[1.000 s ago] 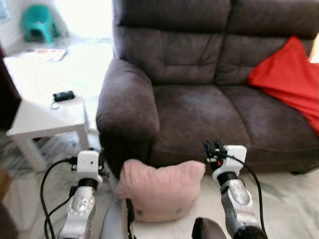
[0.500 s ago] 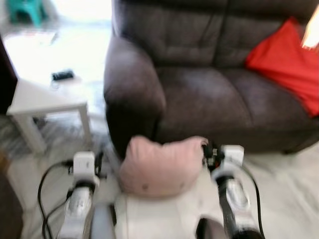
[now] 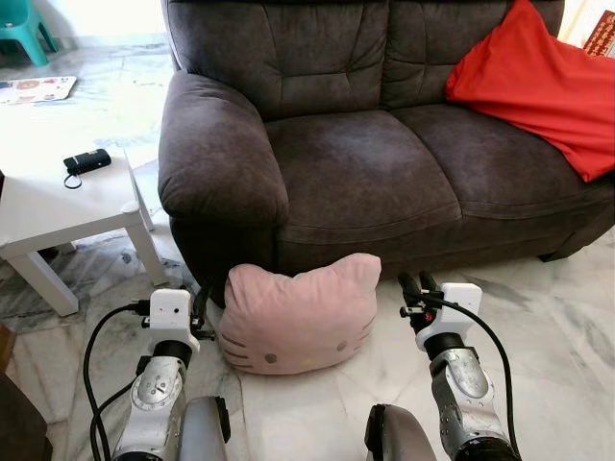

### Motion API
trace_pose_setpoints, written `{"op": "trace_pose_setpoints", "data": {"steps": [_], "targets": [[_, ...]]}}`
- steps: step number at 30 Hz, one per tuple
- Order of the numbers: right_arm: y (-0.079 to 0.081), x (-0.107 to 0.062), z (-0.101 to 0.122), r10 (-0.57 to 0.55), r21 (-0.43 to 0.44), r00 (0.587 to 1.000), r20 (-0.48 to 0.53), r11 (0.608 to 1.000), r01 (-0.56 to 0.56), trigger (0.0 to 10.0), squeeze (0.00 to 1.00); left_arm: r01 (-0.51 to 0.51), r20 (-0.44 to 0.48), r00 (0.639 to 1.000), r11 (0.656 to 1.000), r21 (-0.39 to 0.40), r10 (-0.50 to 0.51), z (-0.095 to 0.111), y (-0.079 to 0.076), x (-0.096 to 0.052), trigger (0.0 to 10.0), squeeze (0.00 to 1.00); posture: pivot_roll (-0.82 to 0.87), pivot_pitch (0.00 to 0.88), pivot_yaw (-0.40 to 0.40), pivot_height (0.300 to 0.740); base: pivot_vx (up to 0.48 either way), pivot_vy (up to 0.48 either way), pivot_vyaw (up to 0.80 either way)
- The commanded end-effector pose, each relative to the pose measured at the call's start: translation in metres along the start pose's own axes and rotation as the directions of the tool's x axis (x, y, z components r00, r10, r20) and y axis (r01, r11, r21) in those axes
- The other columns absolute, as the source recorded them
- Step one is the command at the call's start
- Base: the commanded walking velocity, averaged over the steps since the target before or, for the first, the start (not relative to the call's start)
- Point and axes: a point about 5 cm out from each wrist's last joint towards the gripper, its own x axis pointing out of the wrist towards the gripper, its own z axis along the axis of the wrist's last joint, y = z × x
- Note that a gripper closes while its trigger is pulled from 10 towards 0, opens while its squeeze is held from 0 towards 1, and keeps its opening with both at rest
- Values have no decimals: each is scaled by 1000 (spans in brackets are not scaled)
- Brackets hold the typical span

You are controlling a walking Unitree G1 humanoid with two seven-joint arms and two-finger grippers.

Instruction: Move the pillow to the sofa from floor

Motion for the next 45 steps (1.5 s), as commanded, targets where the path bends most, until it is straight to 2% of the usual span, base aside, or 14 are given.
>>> {"op": "trace_pose_setpoints", "data": {"steps": [1, 7, 13, 45], "targets": [[0, 2, 0, 2, -2, 1000, -7, 1000, -2, 10000, 0, -1, -28, 1000, 1000, -2, 1, -4, 2, -1, 10000, 0, 93, 0, -72, 550, 0, 0, 0], [0, 2, -1, 9, -15, 1000, -14, 1000, -9, 10000, 0, 1, -28, 1000, 1000, -3, -1, -4, 2, -1, 10000, 0, 94, 0, -74, 550, 0, 0, 0], [-1, 1, -1, 1, 4, 1000, -15, 1000, -1, 10000, 0, 14, -30, 999, 1000, -3, -14, -5, 0, -1, 10000, 0, 94, 0, -78, 550, 249, 0, 0], [-1, 1, -4, 10, -9, 999, -36, 1000, -10, 10000, 0, 51, -45, 998, 999, -13, -51, -8, -6, -3, 10000, 0, 97, 0, -88, 550, 275, 0, 0]]}}
